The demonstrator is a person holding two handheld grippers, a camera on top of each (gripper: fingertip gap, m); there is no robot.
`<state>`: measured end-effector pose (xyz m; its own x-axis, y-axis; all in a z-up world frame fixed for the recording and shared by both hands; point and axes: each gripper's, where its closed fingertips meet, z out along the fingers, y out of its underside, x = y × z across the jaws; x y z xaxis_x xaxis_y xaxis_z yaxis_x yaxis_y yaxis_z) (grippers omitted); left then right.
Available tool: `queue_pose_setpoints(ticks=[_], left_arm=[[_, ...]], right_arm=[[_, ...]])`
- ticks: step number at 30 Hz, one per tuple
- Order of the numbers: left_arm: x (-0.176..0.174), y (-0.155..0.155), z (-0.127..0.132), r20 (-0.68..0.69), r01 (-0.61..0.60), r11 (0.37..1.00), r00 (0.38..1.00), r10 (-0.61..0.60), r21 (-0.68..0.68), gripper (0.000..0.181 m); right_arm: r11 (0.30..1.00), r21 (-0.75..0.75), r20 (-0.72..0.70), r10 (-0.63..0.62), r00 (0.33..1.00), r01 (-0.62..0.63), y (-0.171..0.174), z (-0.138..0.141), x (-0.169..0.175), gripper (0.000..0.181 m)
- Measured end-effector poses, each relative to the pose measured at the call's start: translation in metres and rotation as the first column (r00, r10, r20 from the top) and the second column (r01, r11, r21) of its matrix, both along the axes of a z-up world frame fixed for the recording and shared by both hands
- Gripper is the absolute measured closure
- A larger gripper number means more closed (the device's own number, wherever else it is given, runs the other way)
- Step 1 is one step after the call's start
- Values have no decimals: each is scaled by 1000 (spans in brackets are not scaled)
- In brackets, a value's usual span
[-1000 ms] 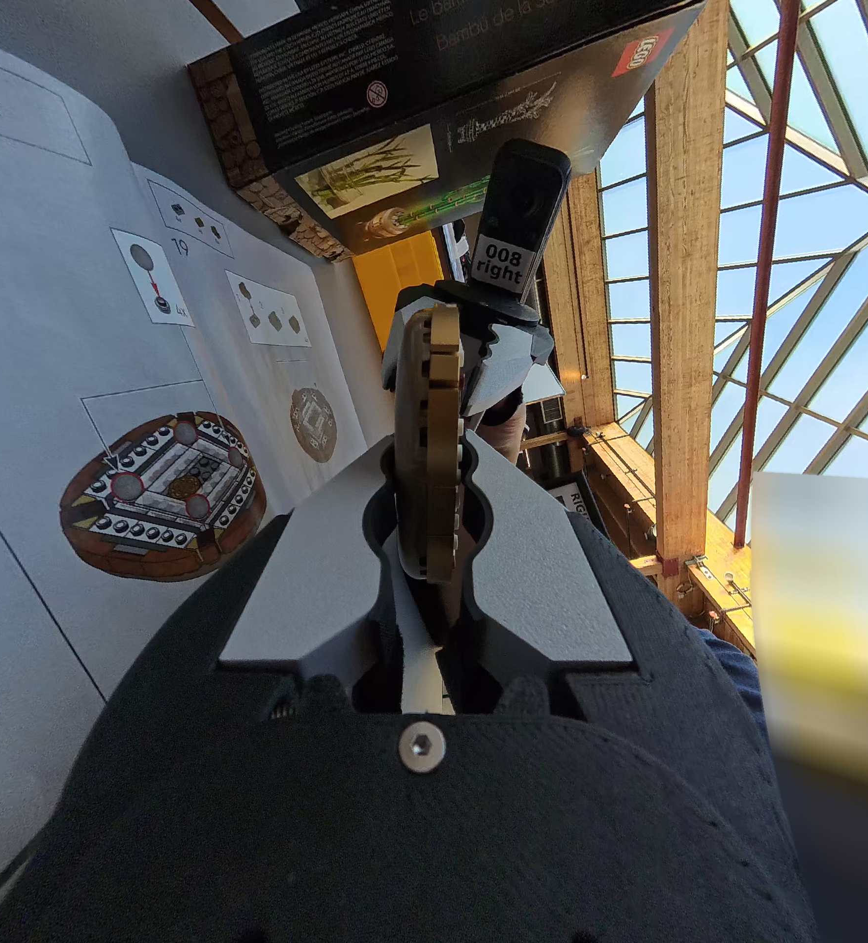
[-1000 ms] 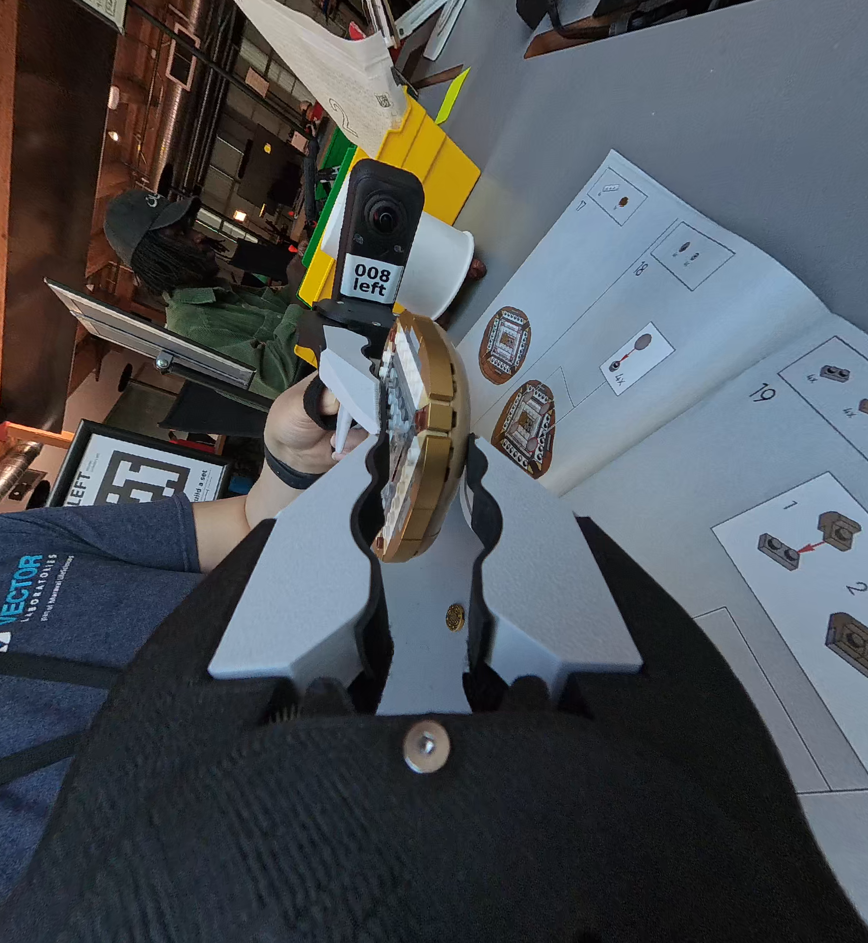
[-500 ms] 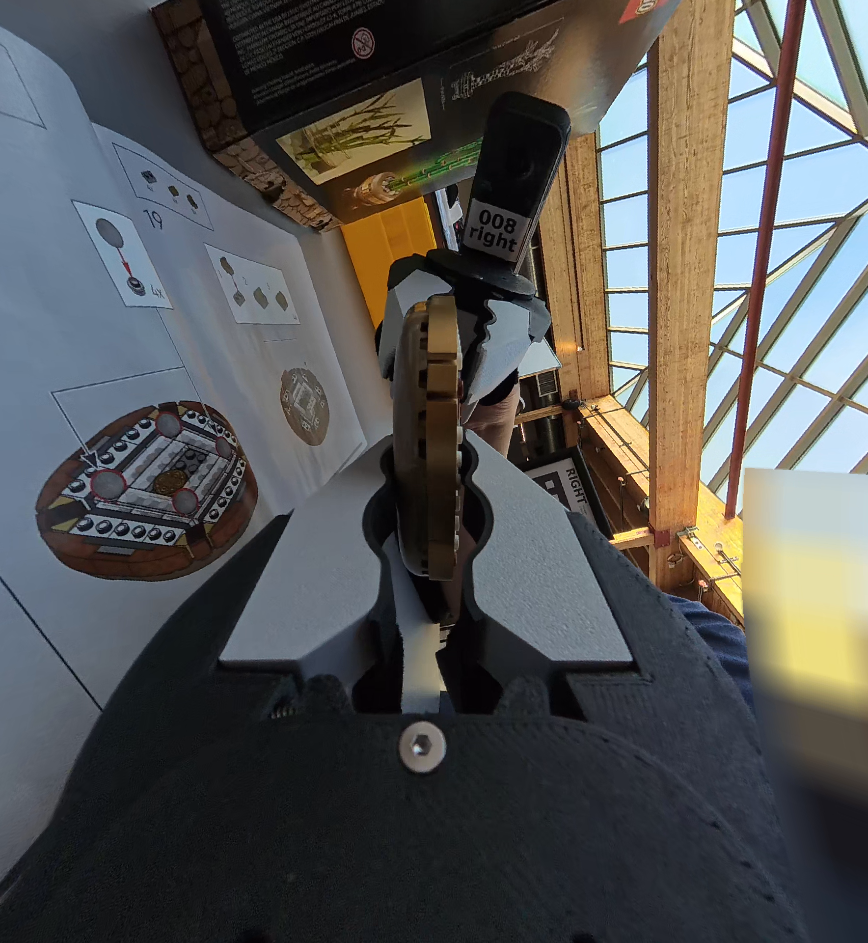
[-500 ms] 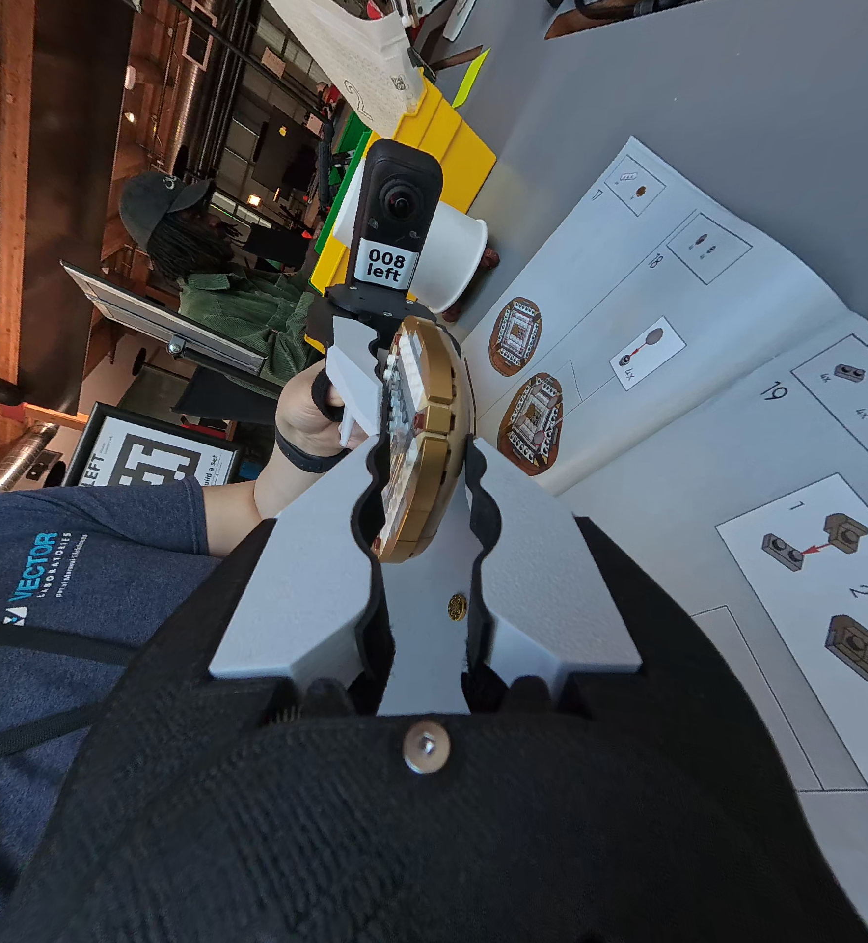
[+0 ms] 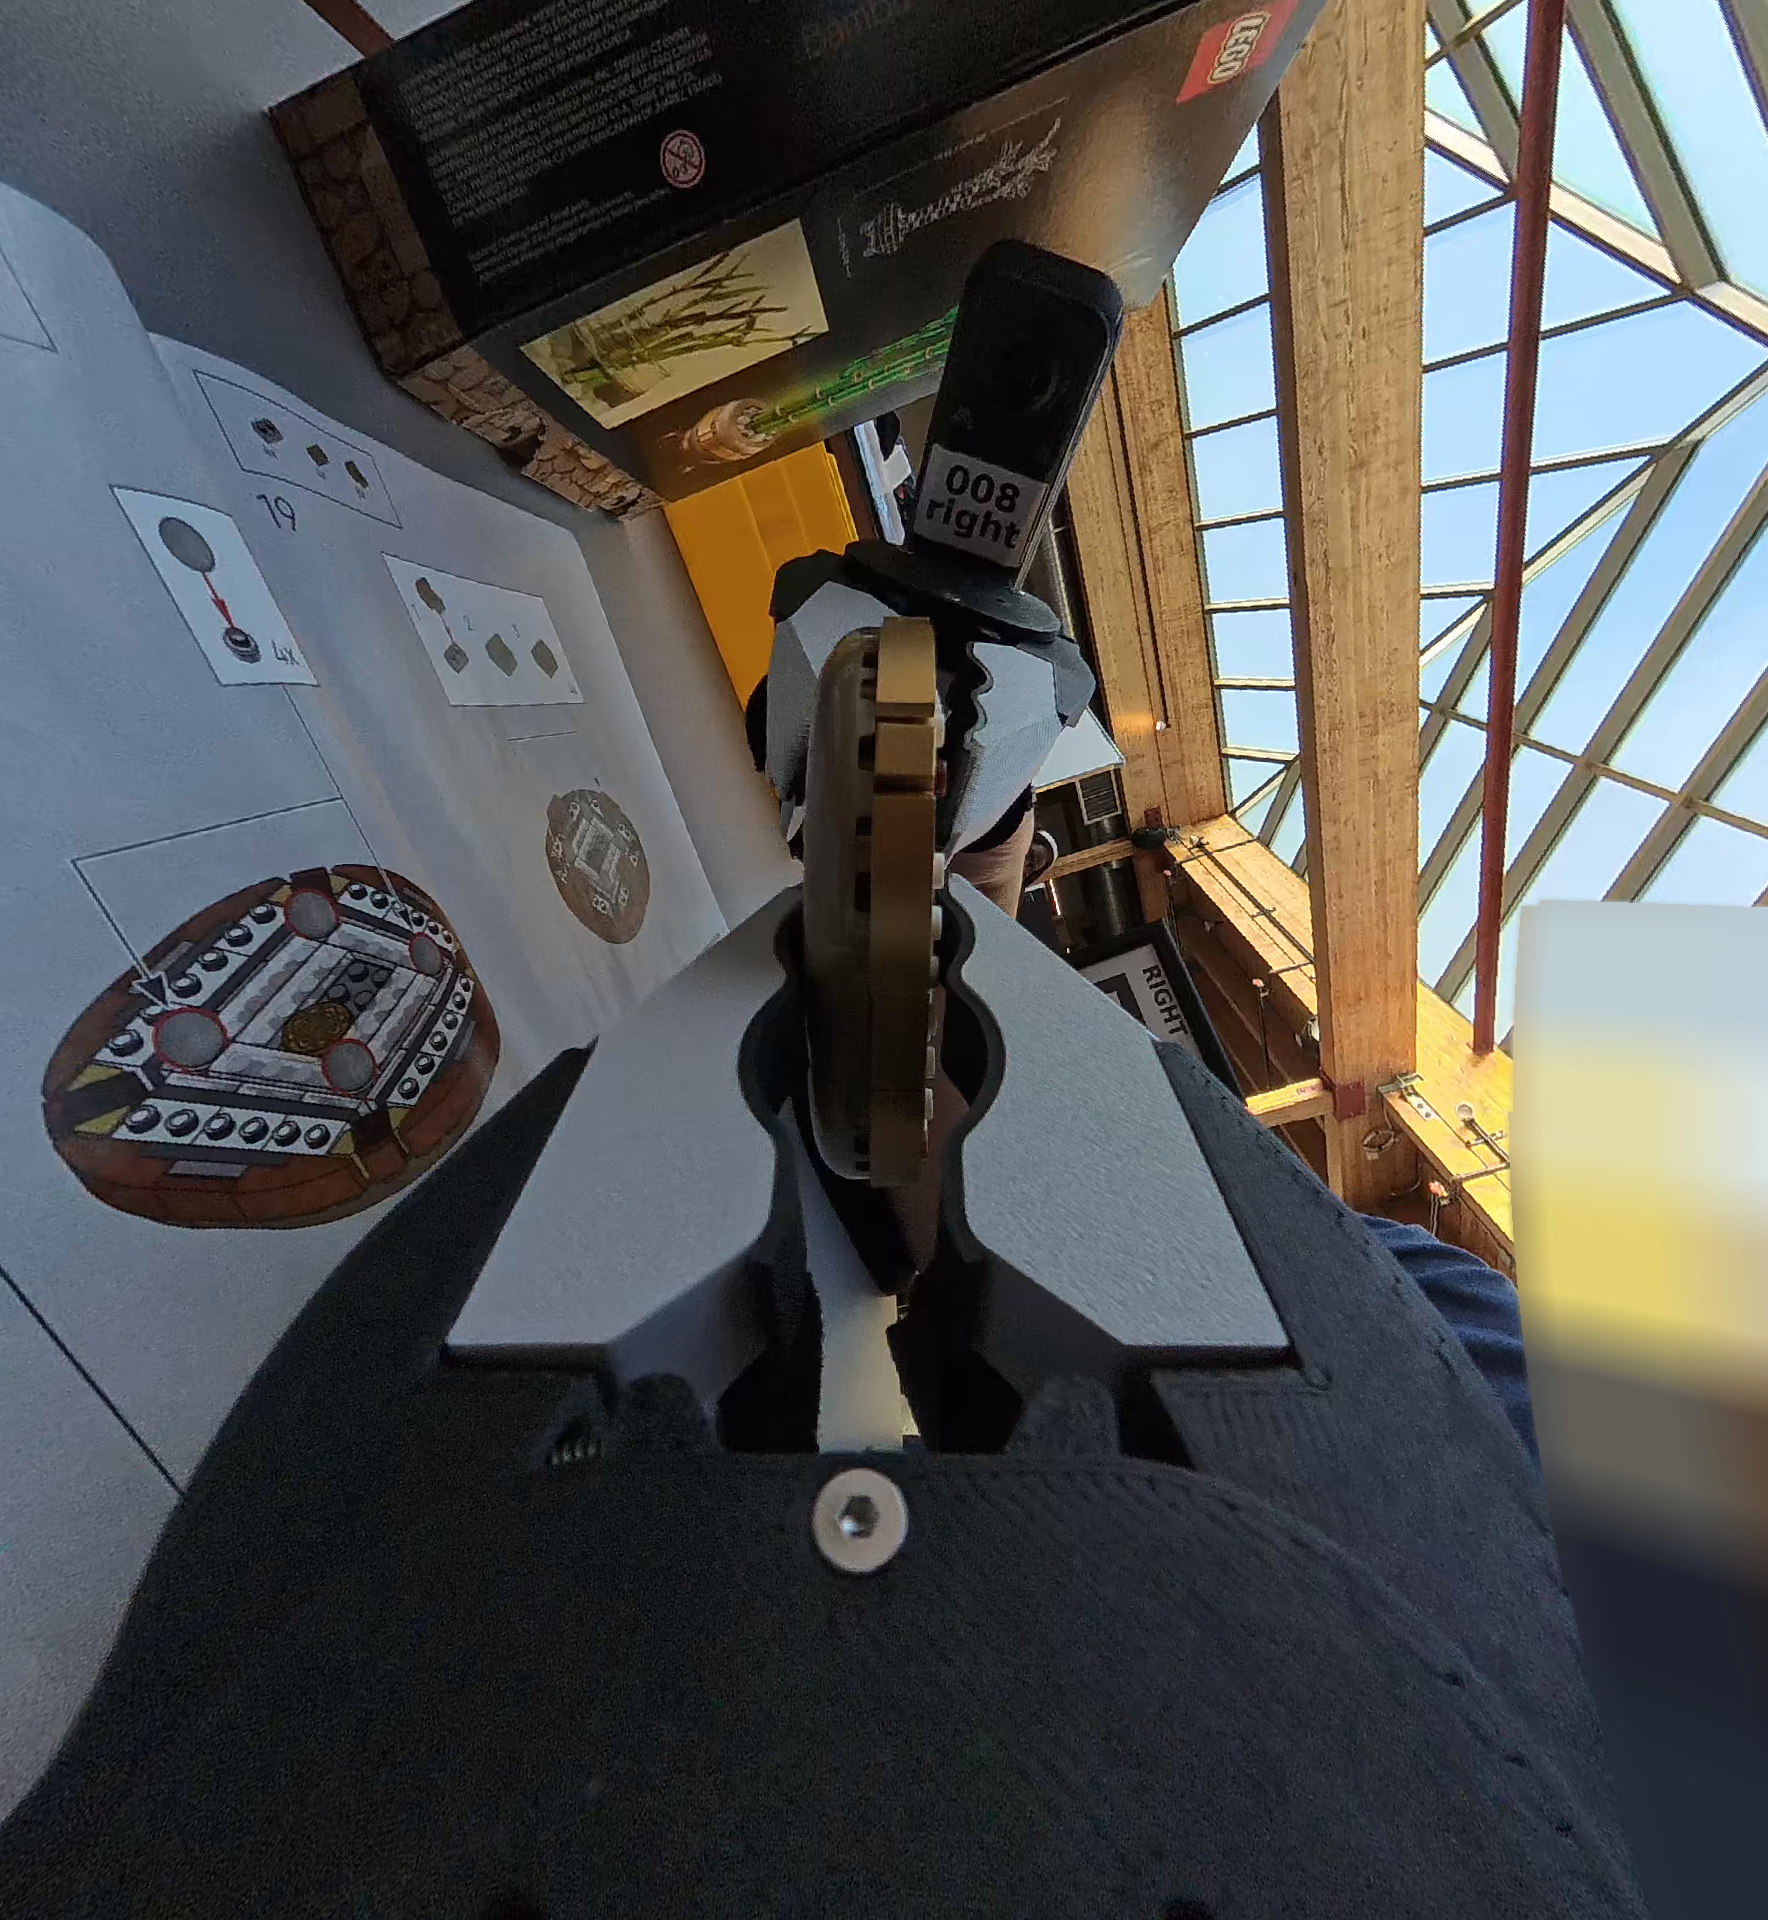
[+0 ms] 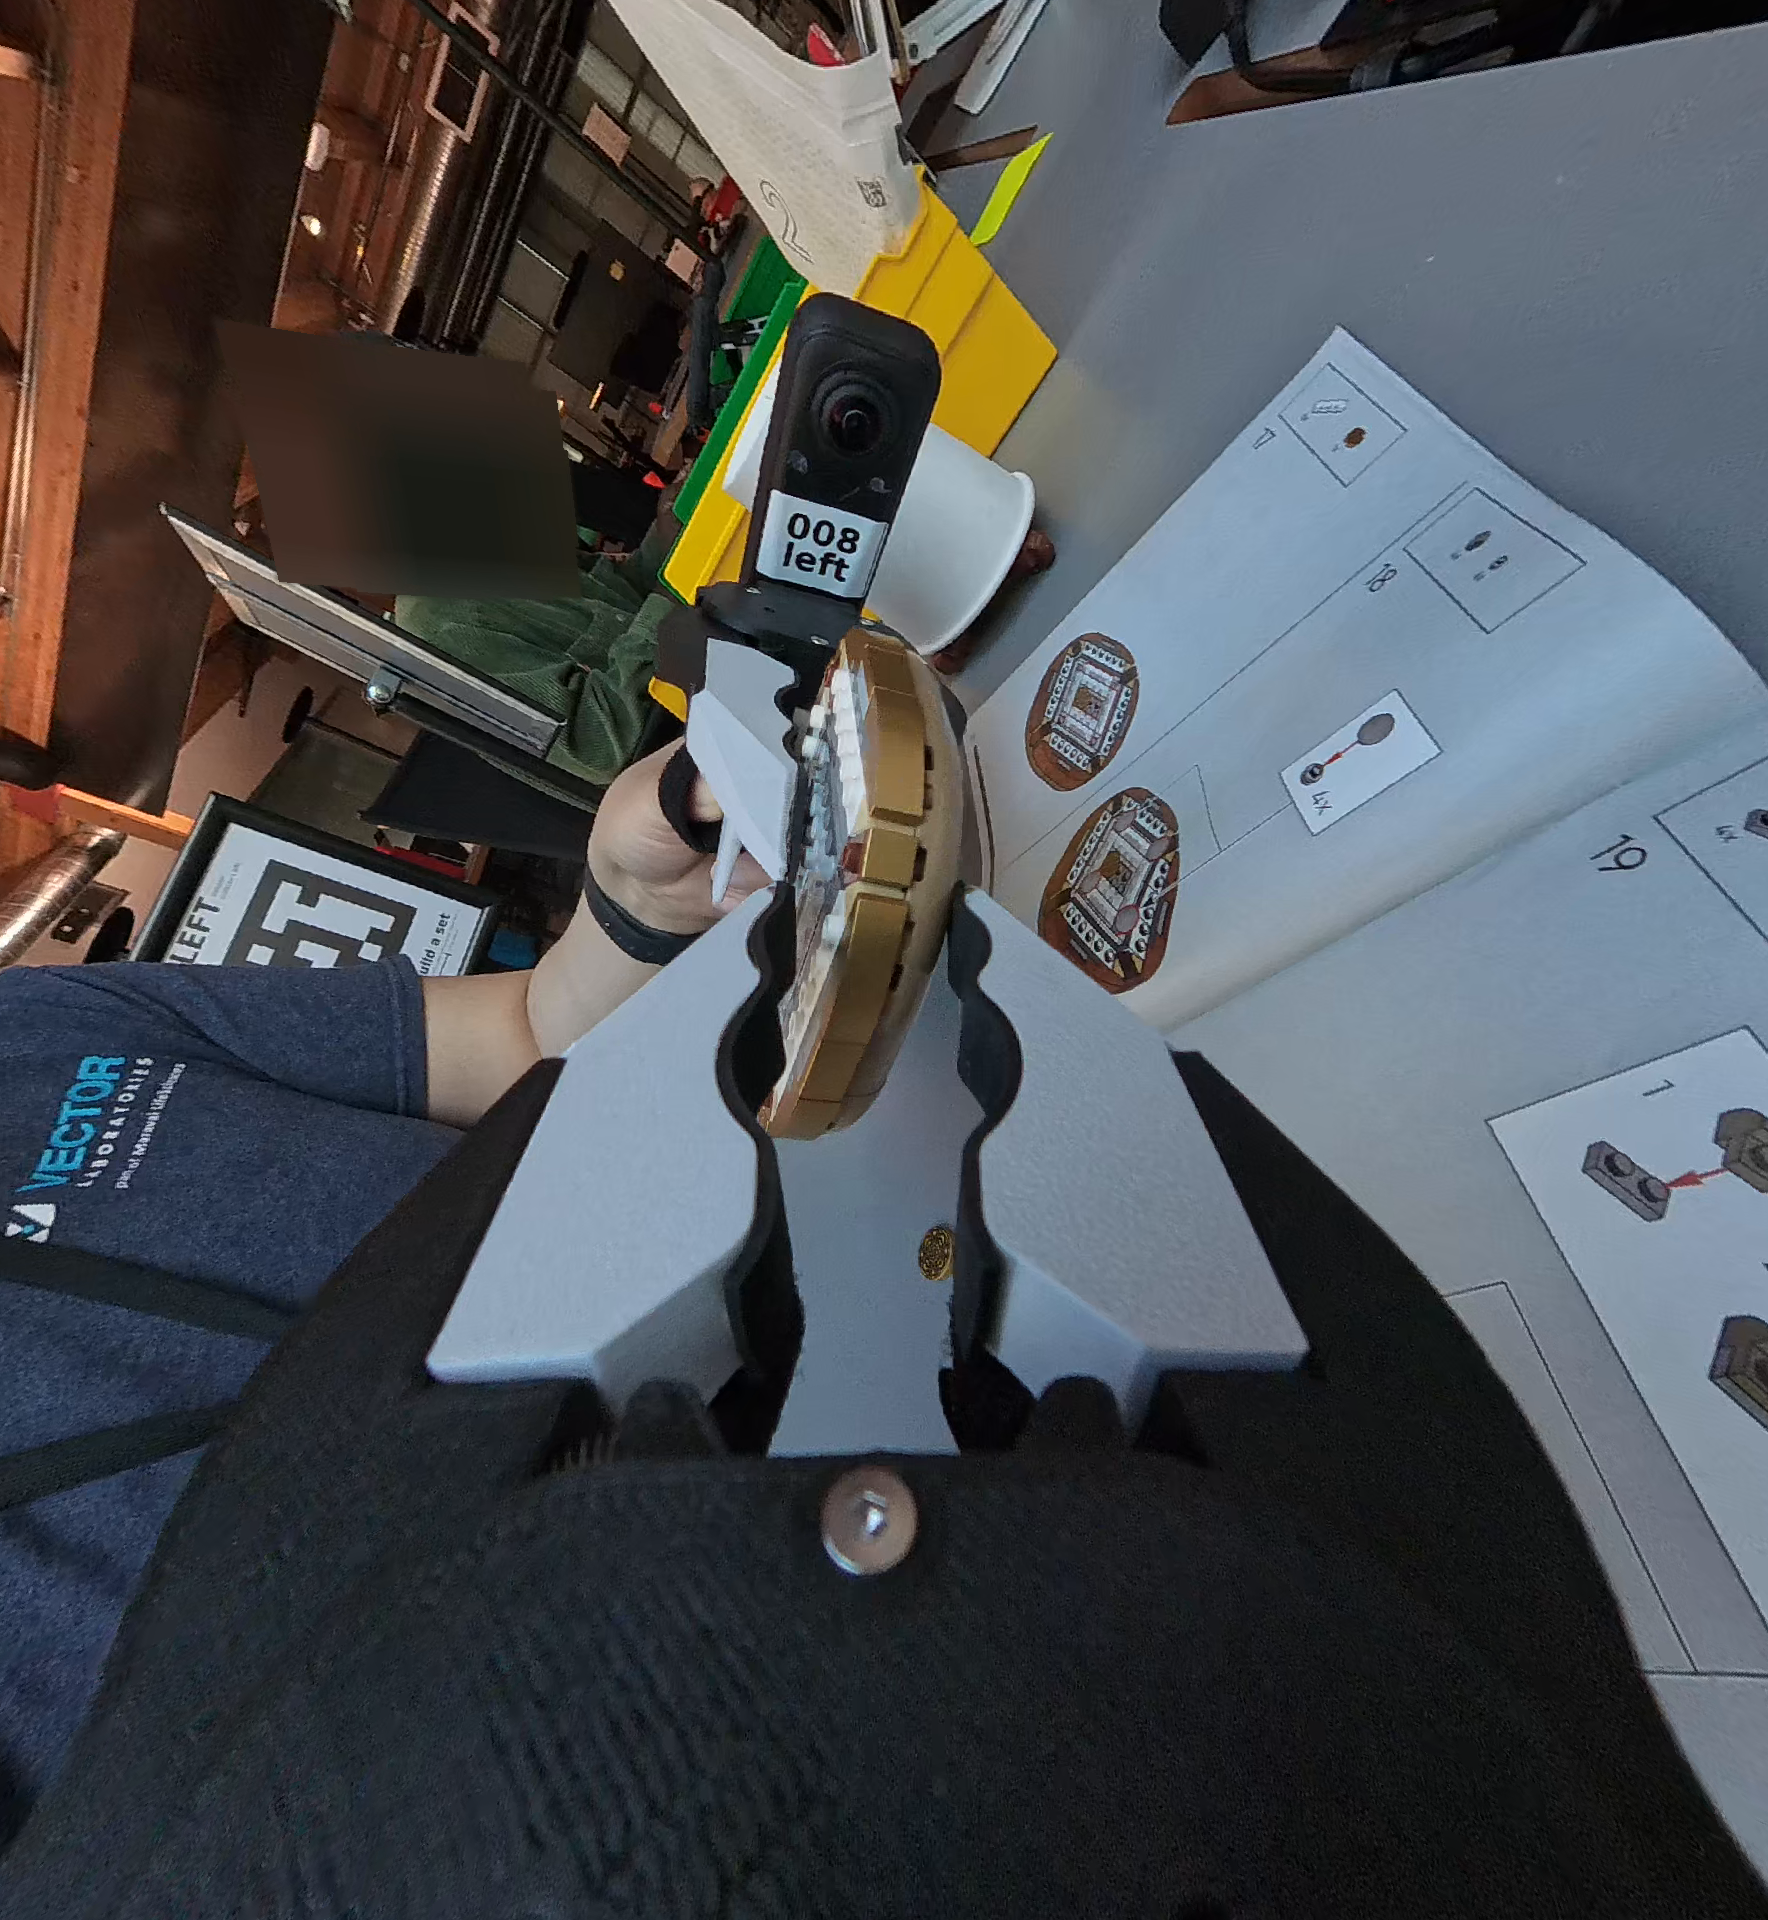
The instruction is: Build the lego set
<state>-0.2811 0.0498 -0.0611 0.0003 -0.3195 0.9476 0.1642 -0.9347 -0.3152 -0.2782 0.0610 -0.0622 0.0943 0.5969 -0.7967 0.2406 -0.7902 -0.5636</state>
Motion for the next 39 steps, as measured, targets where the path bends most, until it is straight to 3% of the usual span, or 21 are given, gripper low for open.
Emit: queue_pose_setpoints(ticks=[20,29,39], left_arm=[[2,-1,6,-26,-6,995,1000,8,102,162],[-7,6,17,37,-58,993,998,54,101,162],[-10,10,15,-21,-98,982,994,103,163,162]], right_arm=[[1000,13,-54,16,998,-15,-2,10,1,159],[998,-61,-118,-8,993,1,1,16,-2,152],[988,-143,-152,-79,985,57,8,18,-10,161]])
